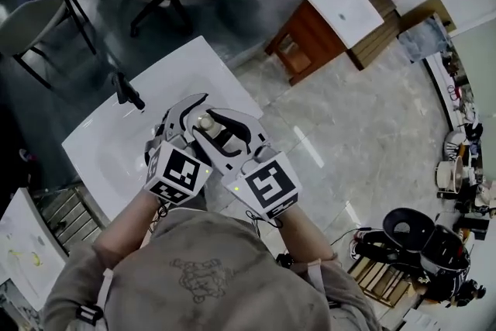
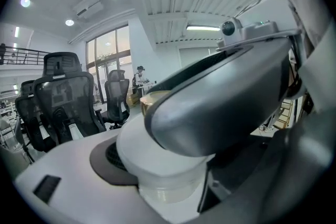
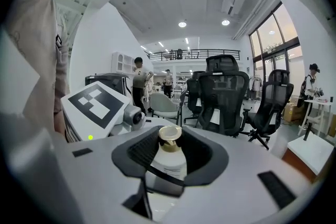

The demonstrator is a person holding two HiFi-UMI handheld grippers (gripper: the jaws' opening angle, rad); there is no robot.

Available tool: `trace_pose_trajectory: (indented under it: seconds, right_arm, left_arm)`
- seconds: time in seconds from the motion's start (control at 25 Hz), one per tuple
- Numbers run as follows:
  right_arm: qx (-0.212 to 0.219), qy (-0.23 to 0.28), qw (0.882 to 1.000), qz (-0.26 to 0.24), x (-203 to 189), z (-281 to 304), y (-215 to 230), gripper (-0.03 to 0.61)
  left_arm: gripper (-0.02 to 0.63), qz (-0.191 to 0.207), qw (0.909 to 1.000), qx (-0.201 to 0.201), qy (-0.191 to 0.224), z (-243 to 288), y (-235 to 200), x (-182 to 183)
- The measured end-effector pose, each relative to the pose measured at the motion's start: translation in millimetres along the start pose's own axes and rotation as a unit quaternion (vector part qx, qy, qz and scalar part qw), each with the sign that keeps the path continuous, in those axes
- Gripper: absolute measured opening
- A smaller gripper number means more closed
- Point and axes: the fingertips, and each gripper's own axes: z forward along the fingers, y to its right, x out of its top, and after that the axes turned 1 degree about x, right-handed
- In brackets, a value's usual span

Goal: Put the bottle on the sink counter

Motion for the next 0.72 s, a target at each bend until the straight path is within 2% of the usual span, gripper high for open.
trace_pose_trajectory:
  seconds: [0.4, 0.72]
  right_arm:
    - [0.043, 0.0, 0.999, -0.015, 5, 93, 49, 0.138]
    - [0.135, -0.003, 0.989, -0.054, -6, 153, 71, 0.138]
  left_arm:
    - [0.33, -0.019, 0.998, 0.06, -0.007, 37, -101, -31]
    - [0.33, -0.059, 0.9879, 0.142, -0.022, 59, -162, -66]
